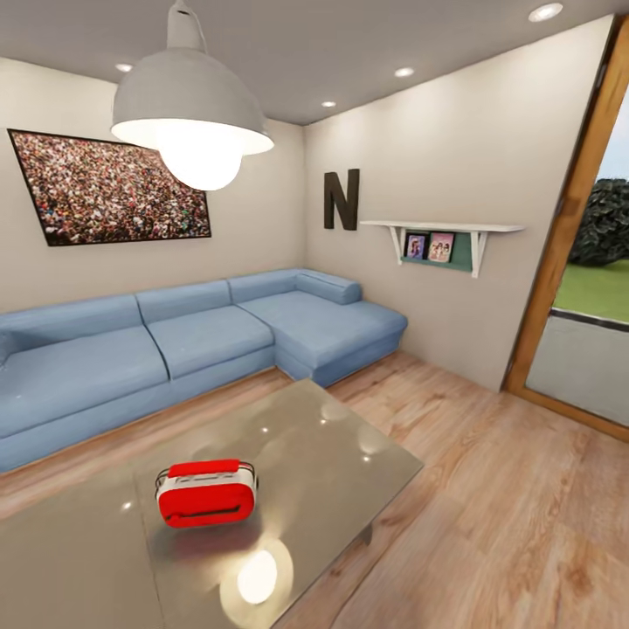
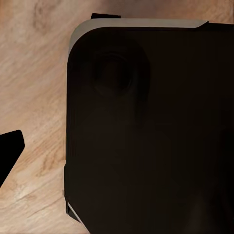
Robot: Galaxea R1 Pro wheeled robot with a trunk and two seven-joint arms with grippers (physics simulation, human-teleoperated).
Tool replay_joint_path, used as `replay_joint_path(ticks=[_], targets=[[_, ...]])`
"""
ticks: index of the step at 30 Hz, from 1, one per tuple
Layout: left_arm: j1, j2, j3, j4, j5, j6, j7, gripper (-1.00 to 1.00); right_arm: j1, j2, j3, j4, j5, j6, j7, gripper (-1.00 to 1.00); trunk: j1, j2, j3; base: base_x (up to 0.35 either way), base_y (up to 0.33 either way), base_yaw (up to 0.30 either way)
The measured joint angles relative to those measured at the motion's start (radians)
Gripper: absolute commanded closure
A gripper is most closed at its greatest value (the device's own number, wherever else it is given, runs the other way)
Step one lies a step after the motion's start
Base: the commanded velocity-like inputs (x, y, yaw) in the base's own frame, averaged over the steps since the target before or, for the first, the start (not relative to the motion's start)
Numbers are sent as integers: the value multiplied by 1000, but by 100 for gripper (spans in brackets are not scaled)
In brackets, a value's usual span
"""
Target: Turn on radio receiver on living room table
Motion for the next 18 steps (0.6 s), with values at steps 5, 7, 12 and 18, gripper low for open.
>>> replay_joint_path(ticks=[5,7,12,18], targets=[[0,0,0,0,0,0,0,-100,0,0,0,0,0,-1,0,-100,0,0,0,10,-4,260],[0,0,0,0,0,0,0,-100,0,0,0,0,0,-1,0,-100,0,0,0,3,-1,267],[0,0,0,0,0,0,0,-100,0,0,0,0,0,-1,0,-100,0,0,0,1,0,269],[0,0,0,0,0,0,0,-100,0,0,0,0,0,-1,0,-100,0,0,0,0,0,270]])
